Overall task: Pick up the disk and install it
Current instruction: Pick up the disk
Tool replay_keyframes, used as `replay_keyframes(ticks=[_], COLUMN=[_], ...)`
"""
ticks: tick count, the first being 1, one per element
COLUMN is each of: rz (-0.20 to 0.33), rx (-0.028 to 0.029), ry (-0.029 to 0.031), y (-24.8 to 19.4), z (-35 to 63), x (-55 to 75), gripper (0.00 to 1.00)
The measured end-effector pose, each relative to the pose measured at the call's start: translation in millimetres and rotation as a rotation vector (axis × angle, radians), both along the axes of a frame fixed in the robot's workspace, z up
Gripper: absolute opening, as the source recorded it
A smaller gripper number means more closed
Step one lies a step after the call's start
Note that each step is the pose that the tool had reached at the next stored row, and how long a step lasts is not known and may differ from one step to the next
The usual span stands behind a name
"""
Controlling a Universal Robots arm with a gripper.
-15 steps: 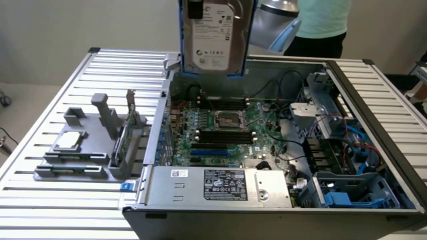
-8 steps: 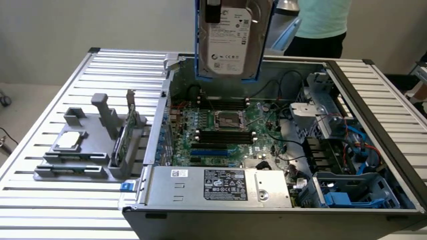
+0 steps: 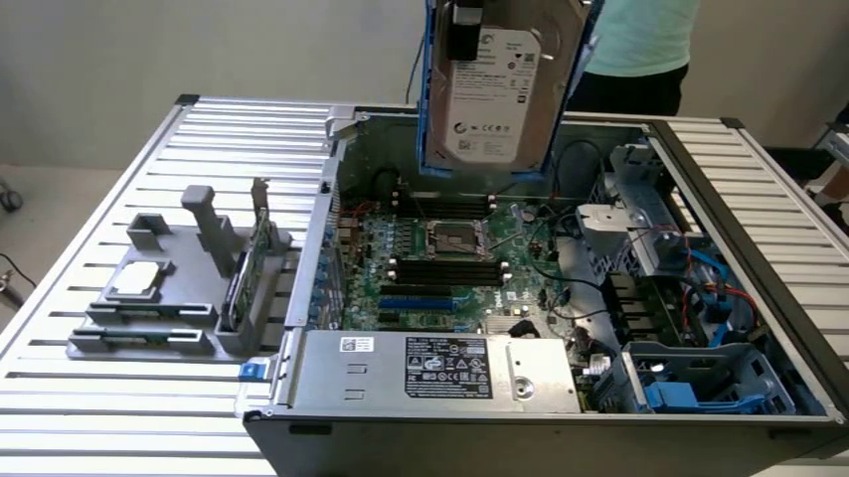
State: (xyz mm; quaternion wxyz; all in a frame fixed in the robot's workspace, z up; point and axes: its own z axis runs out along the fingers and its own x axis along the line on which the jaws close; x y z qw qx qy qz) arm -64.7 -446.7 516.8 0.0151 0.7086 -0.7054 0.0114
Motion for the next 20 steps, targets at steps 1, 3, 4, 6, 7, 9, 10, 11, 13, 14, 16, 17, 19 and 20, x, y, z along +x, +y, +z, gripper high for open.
replay_keyframes(ticks=[1, 3, 4, 6, 7, 9, 10, 11, 13, 14, 16, 17, 19, 20], rz=[0.000, 0.000, 0.000, 0.000, 0.000, 0.000, 0.000, 0.000, 0.000, 0.000, 0.000, 0.000, 0.000, 0.000], rx=[0.0000, 0.0000, -0.0001, 0.0000, 0.0000, 0.0000, 0.0000, -0.0001, 0.0000, 0.0000, -0.0001, 0.0000, 0.0000, -0.0001], ry=[0.0000, 0.0001, 0.0001, 0.0002, 0.0001, 0.0002, 0.0002, 0.0002, 0.0003, 0.0003, 0.0003, 0.0003, 0.0004, 0.0004], y=[-2.6, -7.7, -10.2, -15.2, -17.8, -22.7, -25.1, -27.5, -32.5, -35.0, -39.9, -42.4, -47.6, -50.2], z=[-0.1, -0.2, -0.3, -0.5, -0.6, -0.7, -0.8, -0.9, -1.1, -1.2, -1.4, -1.5, -1.7, -1.8], x=[3.2, 9.6, 12.7, 19.0, 22.3, 28.6, 31.7, 34.8, 41.3, 44.4, 50.8, 54.0, 60.6, 63.8], gripper=[0.32, 0.32, 0.32, 0.32, 0.32, 0.32, 0.32, 0.32, 0.32, 0.32, 0.32, 0.32, 0.32, 0.32])
